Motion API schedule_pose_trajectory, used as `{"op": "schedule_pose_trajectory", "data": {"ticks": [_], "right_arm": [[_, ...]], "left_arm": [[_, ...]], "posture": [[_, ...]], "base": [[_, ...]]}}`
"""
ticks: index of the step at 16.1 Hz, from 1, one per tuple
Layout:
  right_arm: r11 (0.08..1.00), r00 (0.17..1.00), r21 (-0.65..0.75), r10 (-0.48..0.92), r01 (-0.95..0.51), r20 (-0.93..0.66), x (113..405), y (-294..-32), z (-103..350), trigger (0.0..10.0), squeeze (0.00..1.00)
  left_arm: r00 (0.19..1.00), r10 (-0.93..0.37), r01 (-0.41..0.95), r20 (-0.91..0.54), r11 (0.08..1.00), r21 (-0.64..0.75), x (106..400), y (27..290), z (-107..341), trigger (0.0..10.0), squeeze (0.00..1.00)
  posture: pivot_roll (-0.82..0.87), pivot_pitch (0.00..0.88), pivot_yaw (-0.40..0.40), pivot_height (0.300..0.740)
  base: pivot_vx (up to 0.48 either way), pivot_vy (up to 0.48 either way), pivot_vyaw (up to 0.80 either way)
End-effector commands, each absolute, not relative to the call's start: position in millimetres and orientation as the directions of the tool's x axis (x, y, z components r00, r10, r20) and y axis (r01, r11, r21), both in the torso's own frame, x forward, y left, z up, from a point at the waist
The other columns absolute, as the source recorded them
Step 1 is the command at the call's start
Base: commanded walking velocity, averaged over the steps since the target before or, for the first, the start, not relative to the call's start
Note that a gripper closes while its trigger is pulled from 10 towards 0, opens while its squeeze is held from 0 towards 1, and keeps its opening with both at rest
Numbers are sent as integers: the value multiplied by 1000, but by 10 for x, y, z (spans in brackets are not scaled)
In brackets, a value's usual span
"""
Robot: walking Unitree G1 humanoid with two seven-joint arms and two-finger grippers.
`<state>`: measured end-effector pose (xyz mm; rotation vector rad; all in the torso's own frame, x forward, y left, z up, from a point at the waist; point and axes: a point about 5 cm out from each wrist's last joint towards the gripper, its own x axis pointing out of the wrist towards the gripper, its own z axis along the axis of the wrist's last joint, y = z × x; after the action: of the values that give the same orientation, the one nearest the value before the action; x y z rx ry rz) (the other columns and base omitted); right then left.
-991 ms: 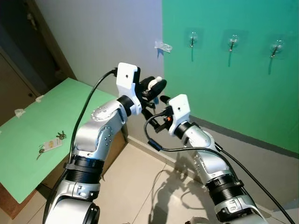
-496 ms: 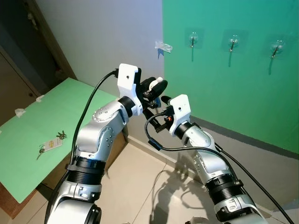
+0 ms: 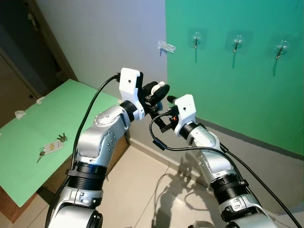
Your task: Hang keys on a hook
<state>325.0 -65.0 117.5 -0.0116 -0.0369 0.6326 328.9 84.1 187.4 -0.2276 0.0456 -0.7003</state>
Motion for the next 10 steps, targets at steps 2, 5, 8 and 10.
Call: {"op": "schedule_pose_trajectory", "data": {"ticks": [2,5,8,10], "right_arm": [[800,799,-7,599,-600,57,3263,-566,1235,10000,0],[794,793,20,606,-608,66,3244,-503,1238,10000,0],[791,792,52,606,-610,76,3231,-463,1254,10000,0],[792,794,60,603,-607,82,3236,-438,1274,10000,0]], "left_arm": [[758,-651,644,46,735,-213,3268,807,1925,10000,0],[749,-660,653,50,725,-217,3265,766,1934,10000,0],[745,-666,659,51,720,-219,3267,748,1943,10000,0],[739,-672,663,49,714,-226,3263,728,1938,10000,0]], "posture": [[-270,23,133,740],[-273,24,136,740],[-274,28,137,740],[-277,29,138,740]], "base": [[0,0,0],[0,0,0],[0,0,0],[0,0,0]]}}
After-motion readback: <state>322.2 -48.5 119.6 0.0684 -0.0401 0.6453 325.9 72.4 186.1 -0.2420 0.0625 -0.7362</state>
